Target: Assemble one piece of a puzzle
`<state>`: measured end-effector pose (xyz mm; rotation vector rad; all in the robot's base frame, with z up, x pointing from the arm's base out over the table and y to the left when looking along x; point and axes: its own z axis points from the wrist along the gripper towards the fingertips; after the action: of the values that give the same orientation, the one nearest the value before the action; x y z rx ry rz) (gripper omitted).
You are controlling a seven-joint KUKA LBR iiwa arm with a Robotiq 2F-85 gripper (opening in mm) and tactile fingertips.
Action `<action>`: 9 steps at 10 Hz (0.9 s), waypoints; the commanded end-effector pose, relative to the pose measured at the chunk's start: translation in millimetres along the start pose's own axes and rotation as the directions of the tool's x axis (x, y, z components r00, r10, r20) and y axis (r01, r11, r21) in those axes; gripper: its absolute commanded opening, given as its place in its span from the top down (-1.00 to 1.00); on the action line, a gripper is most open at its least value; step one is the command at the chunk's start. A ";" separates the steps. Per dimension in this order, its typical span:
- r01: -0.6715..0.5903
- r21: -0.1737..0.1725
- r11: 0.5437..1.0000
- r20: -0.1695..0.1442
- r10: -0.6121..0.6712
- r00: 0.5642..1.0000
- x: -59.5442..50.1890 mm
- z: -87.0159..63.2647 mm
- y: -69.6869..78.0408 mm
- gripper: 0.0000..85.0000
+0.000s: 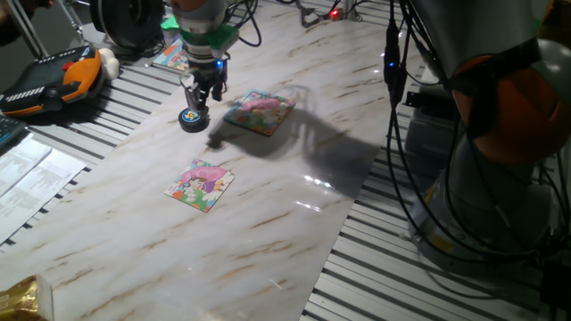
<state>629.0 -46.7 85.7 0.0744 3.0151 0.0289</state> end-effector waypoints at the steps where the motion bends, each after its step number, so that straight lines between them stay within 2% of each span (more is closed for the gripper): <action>1: -0.064 0.002 0.998 -0.013 0.064 0.998 -0.7 -2.8 -2.2 -0.48; 2: -0.121 -0.006 0.993 -0.032 0.121 0.992 0.4 -5.8 -2.3 -0.48; 4: -0.205 0.057 0.977 -0.057 0.208 0.976 2.0 -12.9 0.7 -0.50; 5: -0.277 0.044 0.960 -0.070 0.279 0.958 1.9 -13.1 0.4 -0.50; 6: -0.275 0.070 0.959 -0.071 0.280 0.957 1.8 -12.5 0.2 -0.49; 8: -0.298 0.045 0.954 -0.094 0.301 0.949 5.0 -12.0 -5.3 -0.49; 9: -0.280 0.046 0.959 -0.088 0.283 0.955 5.1 -12.6 -8.2 -0.49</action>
<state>622.4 -55.7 97.8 0.4990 3.0674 0.0005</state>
